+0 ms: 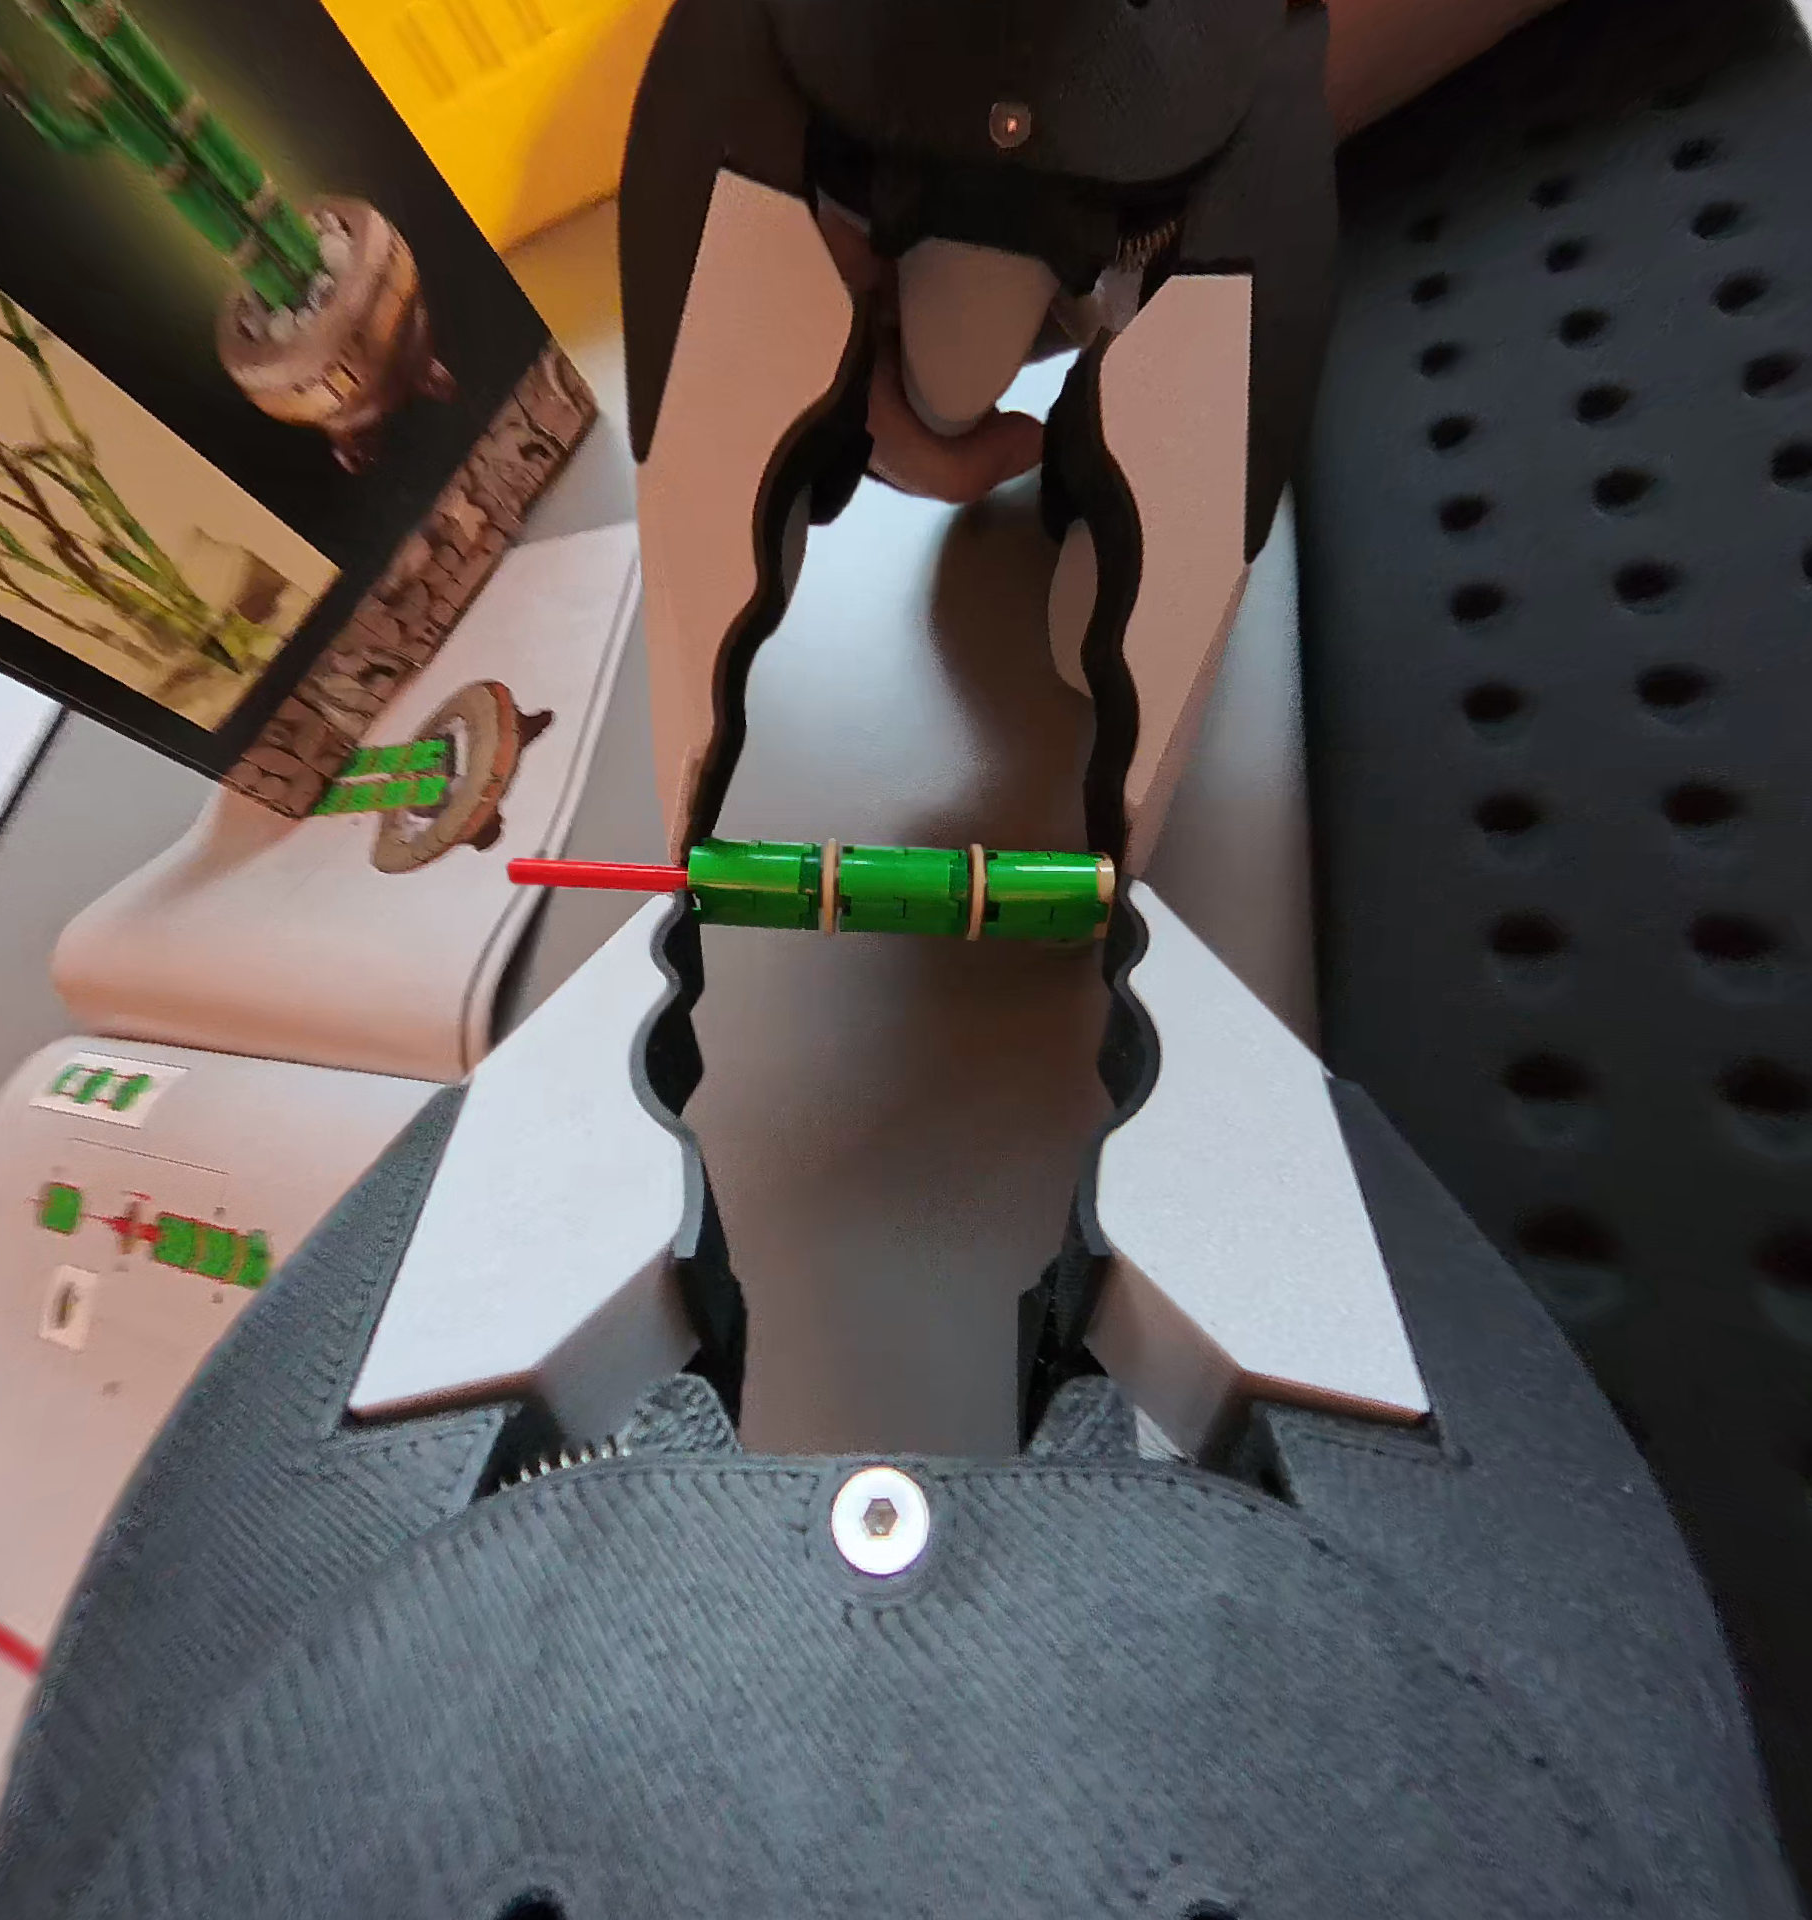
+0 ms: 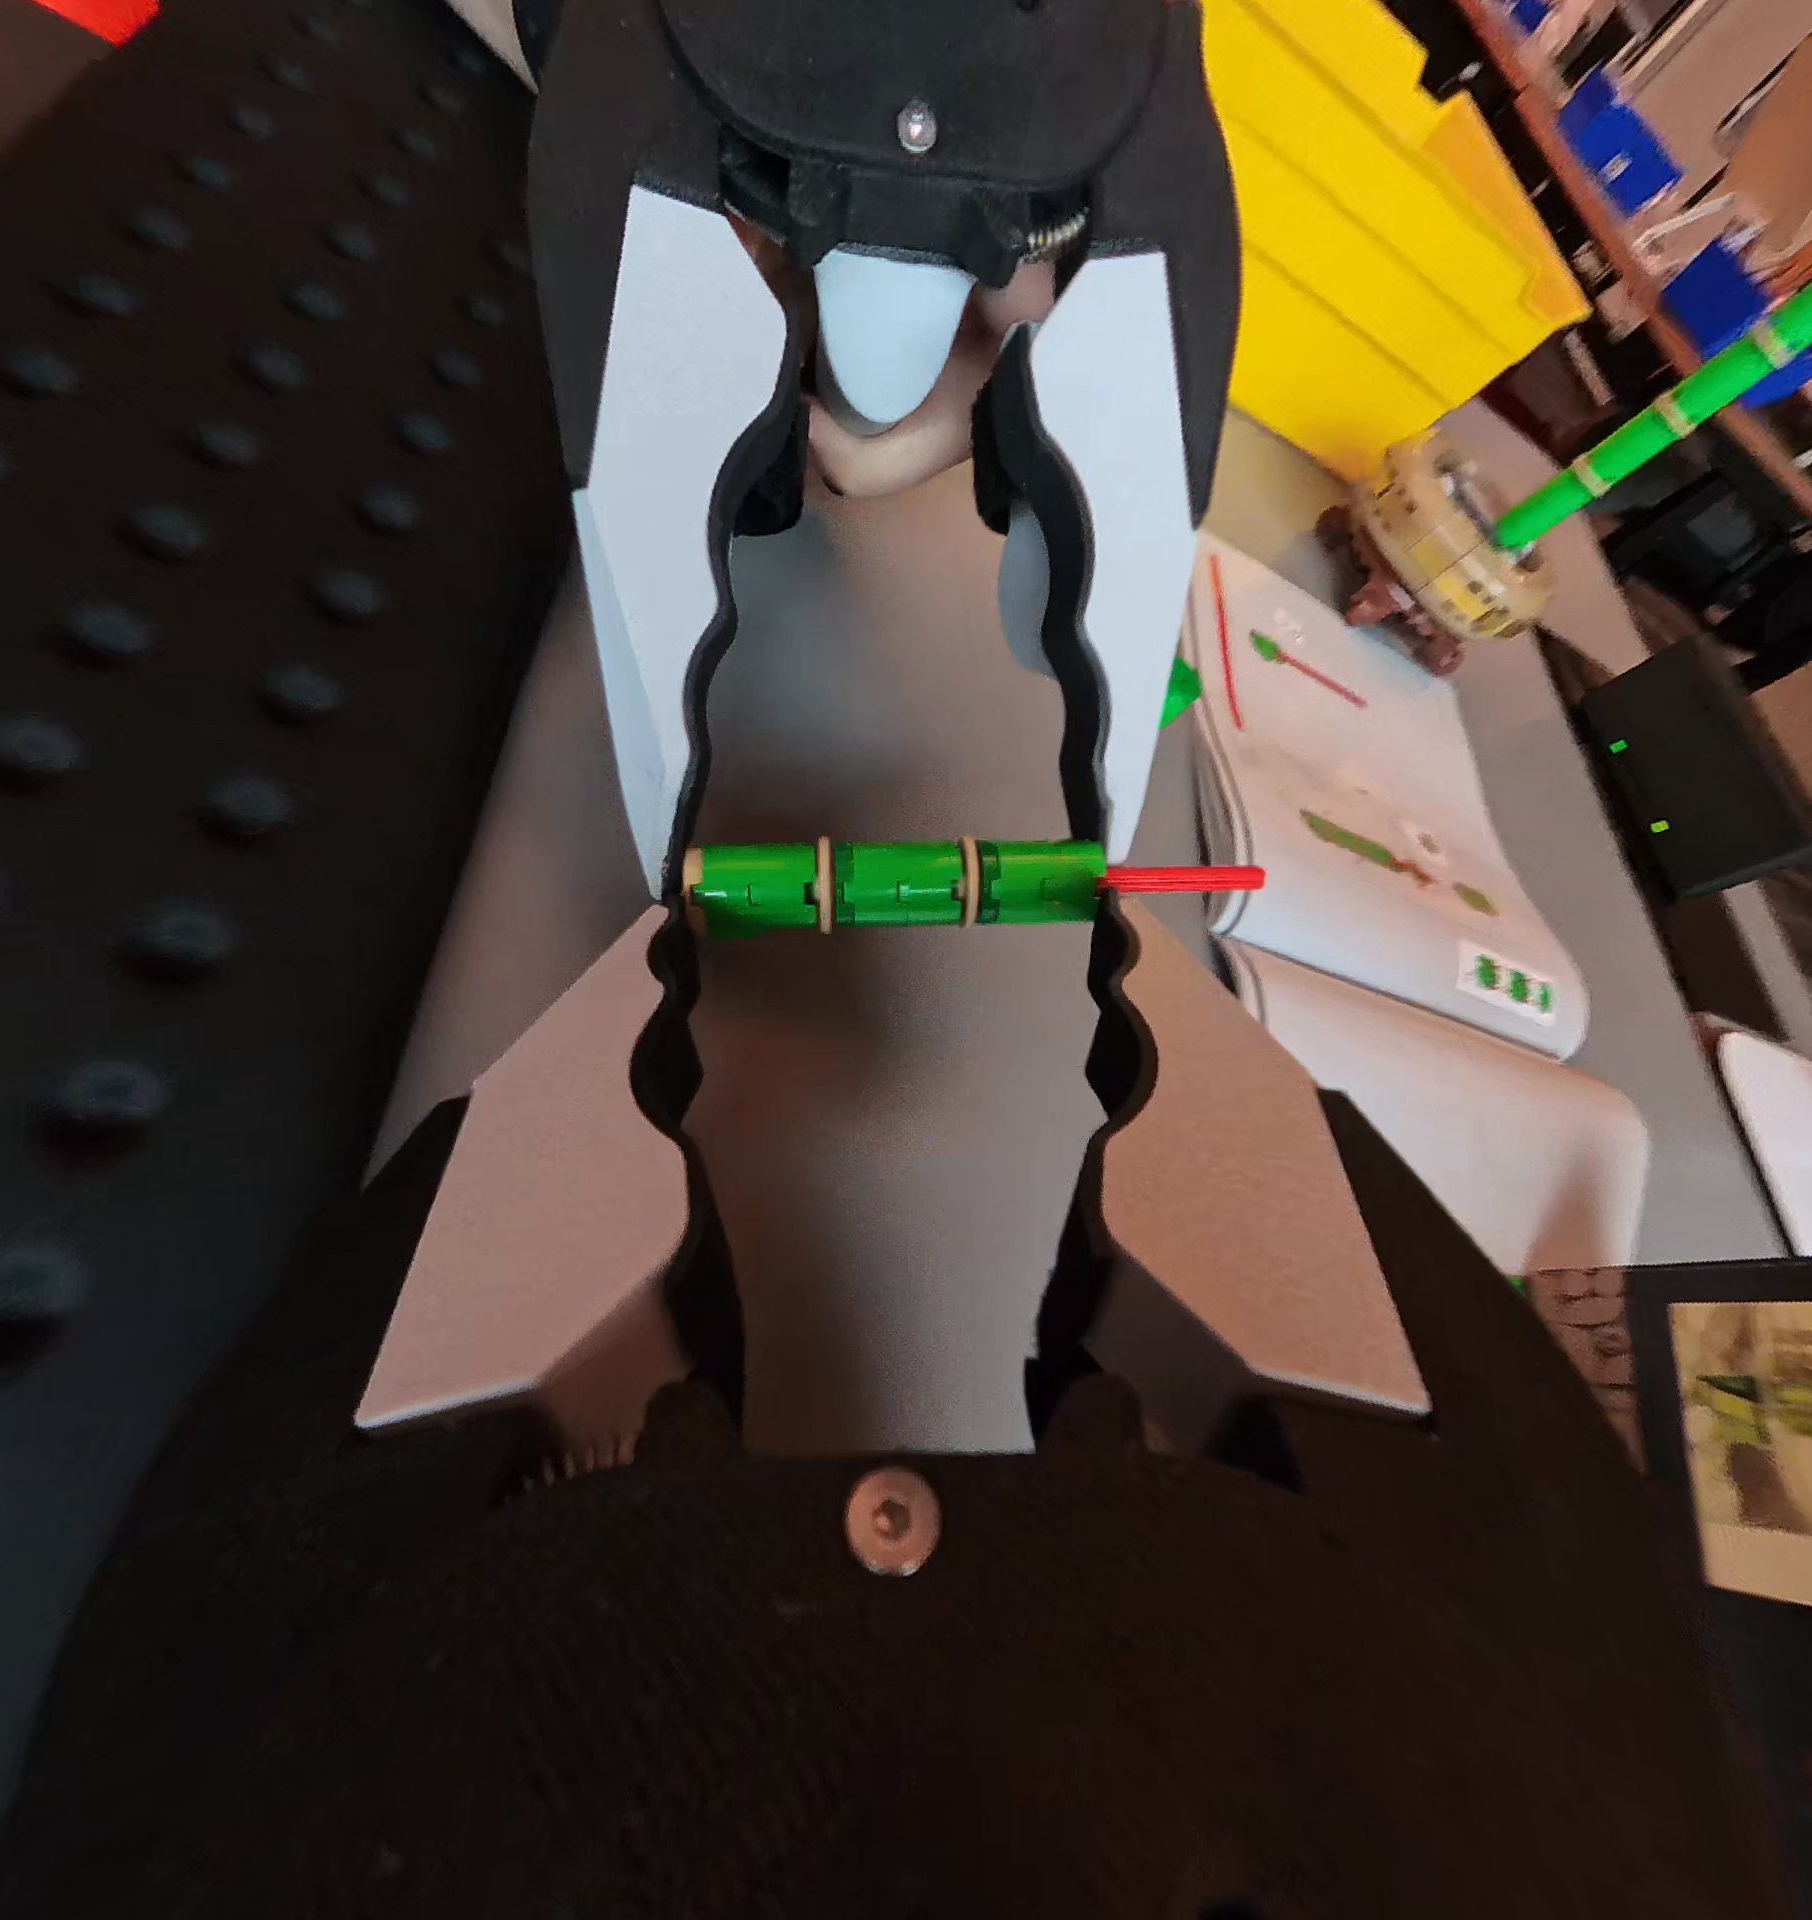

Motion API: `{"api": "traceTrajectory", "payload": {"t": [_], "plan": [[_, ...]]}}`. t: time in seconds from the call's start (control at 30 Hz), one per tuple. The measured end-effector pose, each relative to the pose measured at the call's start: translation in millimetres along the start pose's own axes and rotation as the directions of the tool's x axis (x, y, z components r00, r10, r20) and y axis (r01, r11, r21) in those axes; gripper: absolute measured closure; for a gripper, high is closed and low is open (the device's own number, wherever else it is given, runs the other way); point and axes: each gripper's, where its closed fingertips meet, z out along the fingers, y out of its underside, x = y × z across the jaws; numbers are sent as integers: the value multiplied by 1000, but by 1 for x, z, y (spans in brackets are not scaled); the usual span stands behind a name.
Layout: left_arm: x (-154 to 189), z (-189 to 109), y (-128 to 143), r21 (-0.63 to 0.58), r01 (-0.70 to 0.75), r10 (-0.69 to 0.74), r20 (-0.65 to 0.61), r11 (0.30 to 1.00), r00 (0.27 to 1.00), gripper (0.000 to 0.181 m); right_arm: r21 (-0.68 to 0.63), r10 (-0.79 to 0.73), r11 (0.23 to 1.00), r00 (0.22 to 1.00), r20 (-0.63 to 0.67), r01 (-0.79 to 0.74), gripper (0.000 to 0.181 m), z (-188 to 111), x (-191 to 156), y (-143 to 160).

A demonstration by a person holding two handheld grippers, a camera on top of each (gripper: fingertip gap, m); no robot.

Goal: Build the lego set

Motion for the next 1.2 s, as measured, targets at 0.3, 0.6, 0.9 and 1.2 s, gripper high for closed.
{"api": "traceTrajectory", "payload": {"t": [0.3, 0.6, 0.9, 1.2], "plan": [[-3, -3, -4, 11, -60, 60, 38, 998, 997, 103, 37, -61, 997, 998, -30, 62, 105, -1, 3, -4], [-5, -1, -1, -3, -59, 59, 45, 998, 997, 103, 19, -55, 998, 998, -25, 56, 105, 1, 5, -1], [-6, 0, 1, -8, -45, 46, 38, 999, 998, 103, 20, -44, 999, 999, -19, 44, 105, 2, 5, 0], [-6, -2, -2, 6, -24, 24, 21, 1000, 999, 103, 28, -20, 999, 1000, -7, 20, 106, 0, 4, -3]]}}
